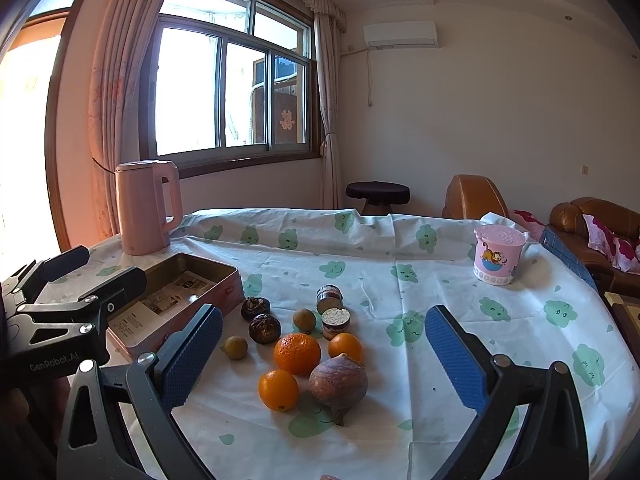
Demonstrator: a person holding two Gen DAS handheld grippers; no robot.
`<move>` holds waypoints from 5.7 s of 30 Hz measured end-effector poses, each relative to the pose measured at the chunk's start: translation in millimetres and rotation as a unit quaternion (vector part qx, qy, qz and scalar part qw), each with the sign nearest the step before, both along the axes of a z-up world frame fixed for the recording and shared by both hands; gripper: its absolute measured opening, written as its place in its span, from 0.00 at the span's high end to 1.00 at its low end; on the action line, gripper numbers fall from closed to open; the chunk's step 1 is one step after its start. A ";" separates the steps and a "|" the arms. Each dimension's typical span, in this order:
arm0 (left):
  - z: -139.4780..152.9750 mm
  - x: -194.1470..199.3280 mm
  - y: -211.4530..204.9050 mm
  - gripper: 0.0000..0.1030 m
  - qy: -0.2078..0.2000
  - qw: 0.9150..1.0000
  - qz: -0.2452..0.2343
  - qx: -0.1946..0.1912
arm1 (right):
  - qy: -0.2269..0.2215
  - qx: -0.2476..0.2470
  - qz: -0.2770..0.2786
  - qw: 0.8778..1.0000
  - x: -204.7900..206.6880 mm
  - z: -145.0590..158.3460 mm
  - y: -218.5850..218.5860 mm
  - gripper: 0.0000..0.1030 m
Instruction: Organize fruits
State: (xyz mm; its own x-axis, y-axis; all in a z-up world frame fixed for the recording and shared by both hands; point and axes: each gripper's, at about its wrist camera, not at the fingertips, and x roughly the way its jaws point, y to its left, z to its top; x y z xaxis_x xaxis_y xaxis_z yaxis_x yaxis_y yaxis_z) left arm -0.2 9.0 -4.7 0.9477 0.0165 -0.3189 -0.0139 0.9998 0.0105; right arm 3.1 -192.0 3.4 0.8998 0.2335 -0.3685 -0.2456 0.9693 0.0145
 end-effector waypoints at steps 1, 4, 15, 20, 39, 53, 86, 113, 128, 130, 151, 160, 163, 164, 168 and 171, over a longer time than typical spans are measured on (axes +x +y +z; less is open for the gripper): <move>-0.1 0.0 -0.3 0.00 0.000 1.000 0.000 0.000 | 0.001 0.000 0.000 1.000 0.3 -0.4 -0.2 0.01; -0.1 0.0 -0.2 0.00 0.000 1.000 0.000 0.000 | 0.001 0.000 0.001 1.000 -0.1 -1.0 -0.2 0.01; -3.8 -0.2 4.0 0.00 0.002 1.000 -0.001 0.001 | 0.003 0.000 0.000 1.000 0.0 -2.7 -0.2 0.01; -5.1 -0.6 4.3 0.00 0.002 1.000 0.000 0.001 | 0.003 0.000 0.000 1.000 -0.3 -3.3 -0.4 0.01; -35.6 19.3 -12.3 0.00 0.059 0.998 -0.028 -0.017 | 0.061 -0.028 -0.052 0.996 30.7 -38.0 -30.8 0.01; -49.1 30.5 -22.3 0.00 0.091 0.994 -0.052 -0.027 | 0.152 -0.017 0.017 0.988 67.3 -62.0 -14.7 0.23; -76.4 69.1 -84.4 0.40 0.220 0.959 -0.176 -0.013 | 0.171 -0.008 0.003 0.985 67.0 -69.7 -52.0 0.50; -66.5 53.0 -70.3 0.60 0.146 0.975 -0.164 -0.029 | 0.086 0.001 0.028 0.996 41.3 -57.6 -49.7 0.50; -61.2 43.4 -63.3 0.60 0.105 0.982 -0.150 -0.038 | 0.053 0.003 0.039 0.998 31.7 -54.9 -50.2 0.50; -60.7 42.3 -62.7 0.60 0.101 0.983 -0.149 -0.038 | 0.049 0.004 0.039 0.998 30.5 -54.7 -50.4 0.50; -55.4 33.1 -60.0 0.61 0.064 0.987 -0.143 -0.042 | 0.002 0.015 0.046 0.999 17.2 -50.8 -53.8 0.50; -52.6 28.5 -55.7 0.61 0.053 0.988 -0.136 -0.043 | -0.011 0.013 0.051 0.999 14.1 -49.5 -53.5 0.50; -49.2 28.7 -45.5 0.61 0.051 0.990 -0.122 -0.046 | -0.012 0.007 0.051 0.999 15.1 -48.1 -50.9 0.50; -47.2 28.5 -40.4 0.61 0.049 0.991 -0.117 -0.047 | -0.011 0.008 0.053 0.999 15.8 -46.6 -50.1 0.50; -38.5 28.0 -17.6 0.61 0.040 0.994 -0.090 -0.050 | -0.015 0.006 0.065 0.998 18.3 -34.4 -40.6 0.50; -33.0 29.8 -0.7 0.61 0.037 0.996 -0.066 -0.043 | -0.021 0.005 0.086 0.996 21.1 -20.6 -27.2 0.50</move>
State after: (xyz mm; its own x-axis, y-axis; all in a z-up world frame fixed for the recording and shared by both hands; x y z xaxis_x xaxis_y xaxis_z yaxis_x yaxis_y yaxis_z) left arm 29.6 8.3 -37.7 0.9137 -0.1371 -0.3826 0.1152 0.9901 -0.0798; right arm 24.2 -219.2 -17.2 0.8608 0.3895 -0.3277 -0.4088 0.9125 0.0109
